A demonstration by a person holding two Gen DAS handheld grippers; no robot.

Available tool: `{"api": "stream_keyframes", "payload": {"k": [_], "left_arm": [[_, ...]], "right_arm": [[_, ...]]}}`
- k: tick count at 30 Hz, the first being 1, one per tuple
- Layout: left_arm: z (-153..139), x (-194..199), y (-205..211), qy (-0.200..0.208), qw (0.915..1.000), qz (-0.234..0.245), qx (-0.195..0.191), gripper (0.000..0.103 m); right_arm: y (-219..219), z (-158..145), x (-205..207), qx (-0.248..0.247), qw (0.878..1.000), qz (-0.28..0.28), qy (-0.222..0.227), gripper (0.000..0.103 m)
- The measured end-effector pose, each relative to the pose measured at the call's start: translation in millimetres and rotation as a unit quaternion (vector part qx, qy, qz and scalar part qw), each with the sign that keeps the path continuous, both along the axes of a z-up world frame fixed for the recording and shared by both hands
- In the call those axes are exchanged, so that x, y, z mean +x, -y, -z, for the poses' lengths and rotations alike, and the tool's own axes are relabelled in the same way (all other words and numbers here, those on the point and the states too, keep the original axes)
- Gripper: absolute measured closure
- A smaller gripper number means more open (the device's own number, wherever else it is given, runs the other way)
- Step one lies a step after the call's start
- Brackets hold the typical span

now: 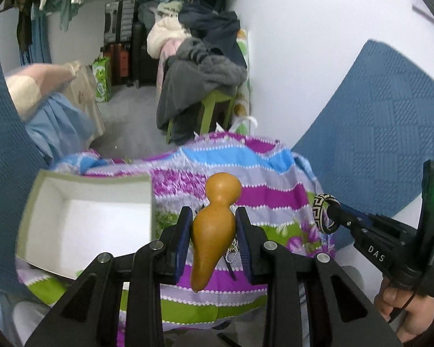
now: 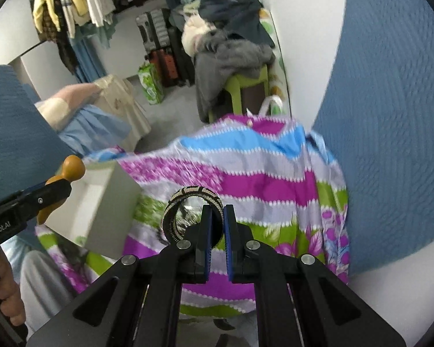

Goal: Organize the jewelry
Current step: 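Carry both items into the green box and open both tools to release them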

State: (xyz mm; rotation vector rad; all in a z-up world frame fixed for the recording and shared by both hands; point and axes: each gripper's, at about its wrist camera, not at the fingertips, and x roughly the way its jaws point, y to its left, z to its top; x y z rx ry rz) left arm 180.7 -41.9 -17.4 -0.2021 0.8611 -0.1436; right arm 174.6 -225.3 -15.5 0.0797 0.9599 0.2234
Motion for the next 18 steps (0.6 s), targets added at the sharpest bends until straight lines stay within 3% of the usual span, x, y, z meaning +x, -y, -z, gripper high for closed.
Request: {"api": "stream_keyframes", "payload": {"k": [11,18], "left_arm": [[-58,-12,-59,0.027,0.9993,-0.028,-0.002,0.073],[-62,-16,-118,0.029,0.9974,-0.066,-0.010,0.073]], "right_arm": [[-56,-79,11,0.016,0.997,-0.038,0.058,0.097],[-100,-90,25,0.034,0.995,-0.062,0.067,0.097]]}}
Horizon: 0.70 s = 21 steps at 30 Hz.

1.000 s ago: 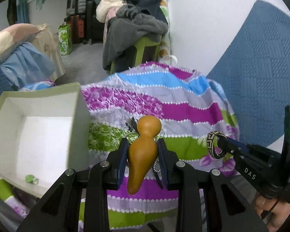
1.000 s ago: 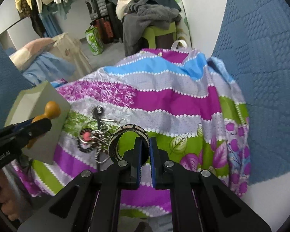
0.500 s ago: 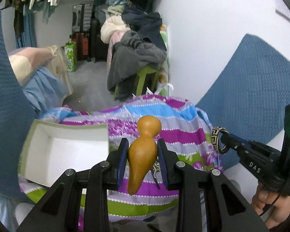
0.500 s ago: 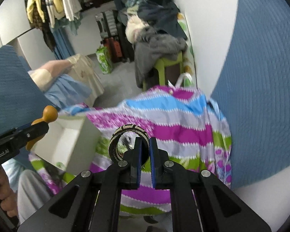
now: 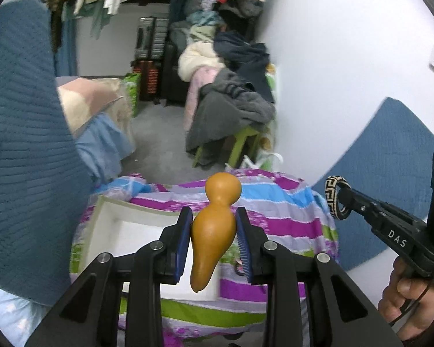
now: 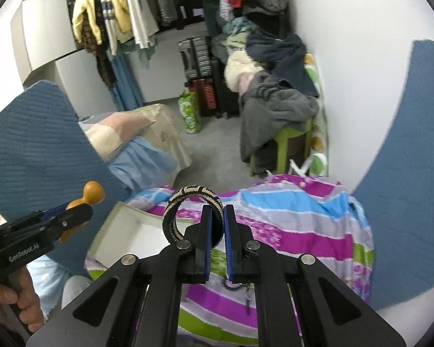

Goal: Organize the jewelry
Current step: 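Carry both items into the green box and open both tools to release them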

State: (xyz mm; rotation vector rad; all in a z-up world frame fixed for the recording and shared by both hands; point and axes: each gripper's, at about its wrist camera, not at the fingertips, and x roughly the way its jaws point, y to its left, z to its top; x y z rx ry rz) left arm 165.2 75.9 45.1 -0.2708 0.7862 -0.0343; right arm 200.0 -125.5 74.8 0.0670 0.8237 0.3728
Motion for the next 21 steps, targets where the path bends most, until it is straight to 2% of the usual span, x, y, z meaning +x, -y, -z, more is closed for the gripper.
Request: {"api": "stream_keyframes", "payload": {"k": [8,15,21], "left_arm": [[33,6,-53,-0.034,0.9989,-0.031,-0.010,0.073],[86,17,-82,-0.086,0.9953,-0.036,-0.025,0.073],[133,24,-98,-0.126,0.9905,-0.035,-0.042,0.073]], "right_arm": [[-60,34,22,-0.002,0.998,-0.048,-0.039,0.097],[-99,79,30,-0.018,0.993,-0.076,-0.085,0.097],[-123,128,30,-0.046,0.985,-0.100,-0.136,0.097]]}}
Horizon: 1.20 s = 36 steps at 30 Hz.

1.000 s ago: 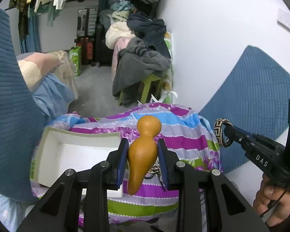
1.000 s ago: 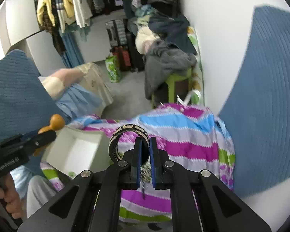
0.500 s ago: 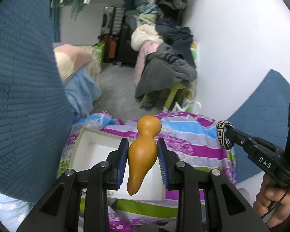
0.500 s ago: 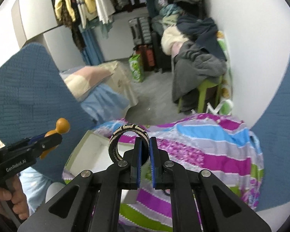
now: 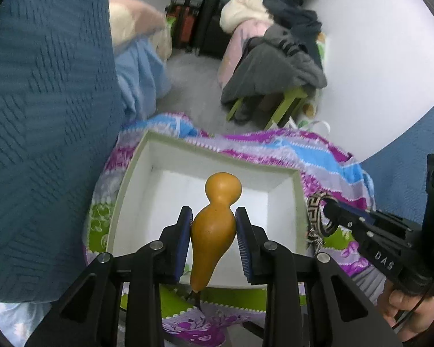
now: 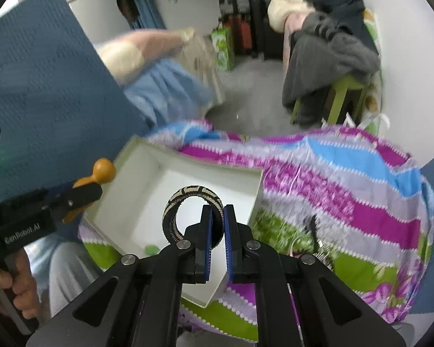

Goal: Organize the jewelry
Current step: 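Carry both items into the green box and open both tools to release them, then withdraw both tools from the box back over the jewelry pile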

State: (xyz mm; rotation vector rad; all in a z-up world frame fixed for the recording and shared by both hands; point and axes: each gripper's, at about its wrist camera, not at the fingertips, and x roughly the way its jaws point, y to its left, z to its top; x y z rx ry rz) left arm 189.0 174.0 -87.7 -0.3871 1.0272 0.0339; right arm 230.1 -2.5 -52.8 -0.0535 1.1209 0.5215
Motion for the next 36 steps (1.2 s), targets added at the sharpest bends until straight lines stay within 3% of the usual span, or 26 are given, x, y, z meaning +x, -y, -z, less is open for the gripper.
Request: {"api": "stream_keyframes", "payload": {"k": [9,16,21,23,25,27,30,36], "left_arm": [[50,8,-5,-0.044,0.9989,0.010,-0.006,0.073],[57,13,-5,-0.055,0.9983,0.020,0.002,0.073],[44,5,-3,-0.041,0.9990,0.019,0.004,0.071],[36,1,-3,-0.036,0.9992,0.018,0.007,0.071],[29,-3,-4,-0.034,0.9993,0.012,0.004,0.062],[20,-9,-5,-0.025,0.9997,0.002,0.004,0.043],[1,-17,-5,-0.006,0.9999,-0.006,0.013,0.034],[-42,-33,2,0.036,0.9986,-0.014,0.037,0.029]], "right_arm": [[-17,43,-4,-0.023,0.998,-0.021,-0.046,0.097],[-21,57,-7,-0.026,0.997,-0.033,-0.069,0.096],[-18,50,-7,-0.024,0.997,-0.037,-0.069,0.095],[-17,43,-8,-0.021,0.997,-0.038,-0.063,0.086],[-14,35,-8,-0.013,0.998,-0.037,-0.057,0.079],[-13,24,-9,-0.010,0.998,-0.038,-0.045,0.079],[-10,7,-10,-0.009,0.999,-0.041,-0.026,0.079],[7,-35,-18,0.003,0.999,-0.029,0.018,0.077]]}}
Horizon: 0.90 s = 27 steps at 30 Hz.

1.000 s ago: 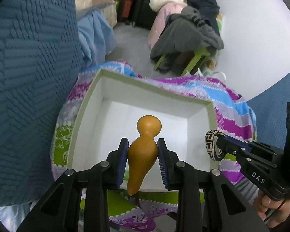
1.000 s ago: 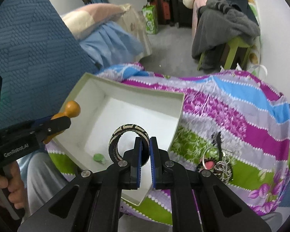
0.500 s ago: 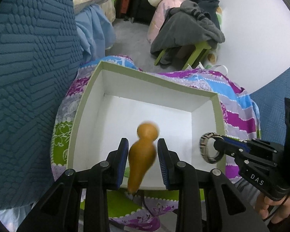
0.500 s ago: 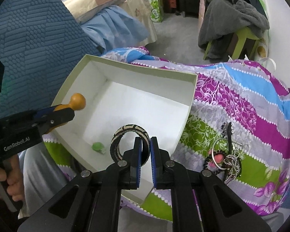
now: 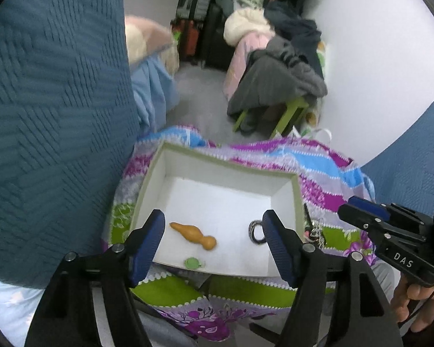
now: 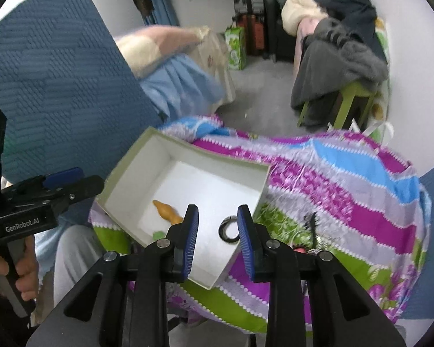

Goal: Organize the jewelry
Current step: 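Withdraw both tools from the box back over the jewelry pile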

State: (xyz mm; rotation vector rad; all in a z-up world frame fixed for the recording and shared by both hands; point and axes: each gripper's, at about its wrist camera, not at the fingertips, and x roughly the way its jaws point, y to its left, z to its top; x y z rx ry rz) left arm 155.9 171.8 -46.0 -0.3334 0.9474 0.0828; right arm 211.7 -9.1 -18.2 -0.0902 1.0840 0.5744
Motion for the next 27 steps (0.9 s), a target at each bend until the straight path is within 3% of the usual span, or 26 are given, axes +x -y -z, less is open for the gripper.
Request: {"api": "stream_keyframes", "payload": {"k": [3,12,27], "left_arm": [[-22,-9,6,0.025,0.9996,-0.007,0.010,0.022],[-70,-40,31,0.084,0.9961,-0.005,0.027,0.022],[-79,-78,106,0.125,0.9915,0.021,0.026,0.022]], "right_arm": [[8,-21,-6,0.006,1.000,0.004,0.025,0.076],[42,-71,-35,0.033,0.995,0.027,0.086,0.071],[126,-84,-90,0.057,0.985,0.082,0.140,0.070]]}}
